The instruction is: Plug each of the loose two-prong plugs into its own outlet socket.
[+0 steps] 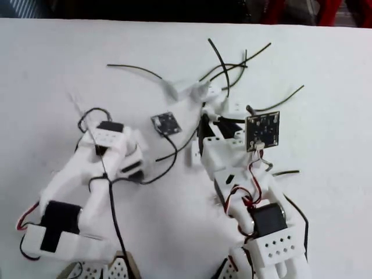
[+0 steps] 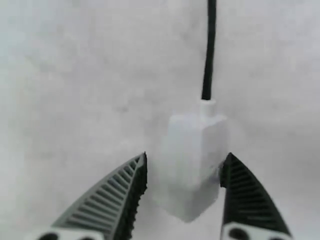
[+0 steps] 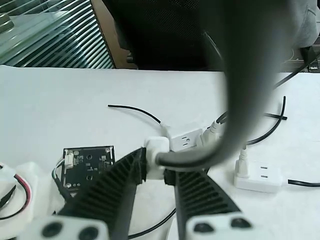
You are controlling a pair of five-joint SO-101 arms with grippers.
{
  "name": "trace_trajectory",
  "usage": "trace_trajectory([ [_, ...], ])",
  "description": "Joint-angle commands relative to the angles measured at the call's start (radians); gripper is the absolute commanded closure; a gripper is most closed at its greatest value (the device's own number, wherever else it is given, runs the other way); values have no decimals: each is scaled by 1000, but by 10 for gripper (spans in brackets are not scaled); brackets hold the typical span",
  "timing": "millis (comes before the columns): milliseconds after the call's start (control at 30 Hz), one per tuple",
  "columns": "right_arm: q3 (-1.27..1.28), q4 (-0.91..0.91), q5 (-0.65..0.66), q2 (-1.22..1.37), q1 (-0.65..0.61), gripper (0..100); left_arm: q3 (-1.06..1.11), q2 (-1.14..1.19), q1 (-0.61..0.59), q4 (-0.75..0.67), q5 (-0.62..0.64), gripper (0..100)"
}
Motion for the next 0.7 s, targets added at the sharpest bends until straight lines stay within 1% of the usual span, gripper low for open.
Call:
trace_trajectory([
  [0, -11, -22, 5, -18, 13, 981, -3, -12, 13, 6, 12, 766],
  [67, -11, -22, 5, -18, 13, 981, -3, -12, 13, 6, 15, 767],
  [200, -11, -22, 5, -18, 13, 981, -3, -13, 13, 6, 63, 772],
  [400, -11, -22, 5, -18, 13, 981, -8, -13, 15, 5, 58, 903],
  [533, -11, -22, 5, -18, 13, 981, -5, -13, 15, 6, 58, 944],
  [667, -11, -22, 5, -18, 13, 981, -5, -15, 15, 6, 58, 962],
])
